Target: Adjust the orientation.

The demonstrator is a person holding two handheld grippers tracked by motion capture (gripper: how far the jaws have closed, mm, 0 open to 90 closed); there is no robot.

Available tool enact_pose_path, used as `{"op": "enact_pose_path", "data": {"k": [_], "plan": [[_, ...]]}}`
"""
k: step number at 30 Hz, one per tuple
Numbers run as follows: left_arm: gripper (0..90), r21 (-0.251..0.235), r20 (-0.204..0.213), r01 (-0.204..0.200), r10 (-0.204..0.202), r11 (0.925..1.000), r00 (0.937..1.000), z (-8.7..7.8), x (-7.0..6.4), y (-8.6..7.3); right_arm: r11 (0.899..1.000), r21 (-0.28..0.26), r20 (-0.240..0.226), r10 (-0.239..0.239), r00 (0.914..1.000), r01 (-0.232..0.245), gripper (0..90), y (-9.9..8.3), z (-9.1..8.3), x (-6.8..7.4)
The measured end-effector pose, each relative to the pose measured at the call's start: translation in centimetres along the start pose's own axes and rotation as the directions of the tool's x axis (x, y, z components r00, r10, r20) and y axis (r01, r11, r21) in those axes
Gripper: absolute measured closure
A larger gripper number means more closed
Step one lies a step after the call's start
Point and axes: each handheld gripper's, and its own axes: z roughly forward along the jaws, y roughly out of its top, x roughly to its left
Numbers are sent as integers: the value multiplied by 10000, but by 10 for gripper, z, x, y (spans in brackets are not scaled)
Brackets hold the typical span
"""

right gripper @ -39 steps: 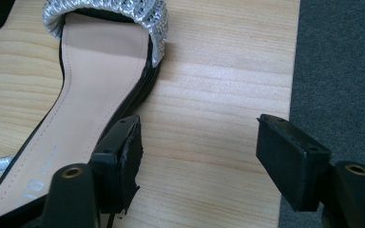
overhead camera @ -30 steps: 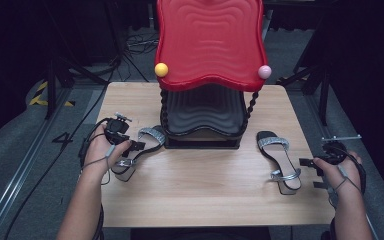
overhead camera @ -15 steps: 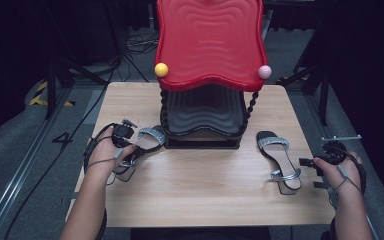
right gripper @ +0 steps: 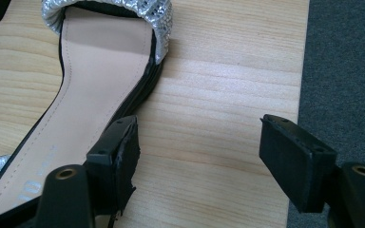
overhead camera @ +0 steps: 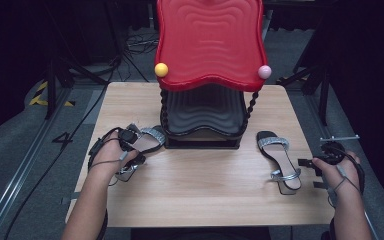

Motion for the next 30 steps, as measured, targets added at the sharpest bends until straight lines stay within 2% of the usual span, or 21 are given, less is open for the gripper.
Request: {"op": "enact_pose_path", "data": {"k": [1,2,3,5,7,13,15,16,17,18,19,21,26,29,30], "plan": [[323,198,-137,59,-56,9998,9999,1,0,2,10000,6,-12,-16,10000,16,306,0,0,0],[338,198,-137,59,-56,9998,9999,1,0,2,10000,6,-12,-16,10000,16,306,0,0,0],[348,394,-184,284,-277,9988,9994,2,0,5,10000,2,-26,-16,10000,16,306,0,0,0],[362,519,-235,326,-314,9981,9992,2,1,7,10000,-6,-36,-30,10000,30,306,-1,0,-1],[403,704,-307,310,-289,9970,9991,4,2,9,10000,-8,-33,18,10000,-18,306,-1,0,-1],[411,1120,-350,187,-149,9935,9993,6,2,13,10000,-27,-26,70,10000,-70,306,-2,-1,-2],[412,1423,-523,160,-86,9897,9986,6,0,16,10000,-24,-59,65,10000,-65,306,-3,-2,-3],[413,1594,-800,46,82,9872,9968,7,-2,18,10000,-55,-28,71,10000,-72,305,-4,-2,-3],[413,1693,-757,249,-122,9853,9971,7,-3,19,9999,-80,-15,114,9999,-114,306,-4,-3,-3],[413,1693,-757,249,-122,9853,9971,7,-3,19,9999,-80,-15,114,9999,-114,306,-4,-3,-3],[413,1828,-861,420,-266,9823,9959,8,-3,21,9999,-85,-41,113,9999,-113,306,-4,-3,-3],[414,1865,-831,452,-301,9814,9961,7,-3,21,9999,-104,-41,115,9999,-116,306,-4,-4,-3],[418,1707,-779,325,-194,9848,9968,7,-2,19,9999,-78,-25,146,9999,-147,305,-5,-3,-4],[420,1466,-728,456,-352,9881,9967,6,-1,17,9998,-98,-40,152,9999,-153,306,-6,-3,-4],[422,1286,-634,631,-553,9897,9965,6,0,15,9998,-106,-56,146,9999,-146,305,-6,-3,-4]]}}
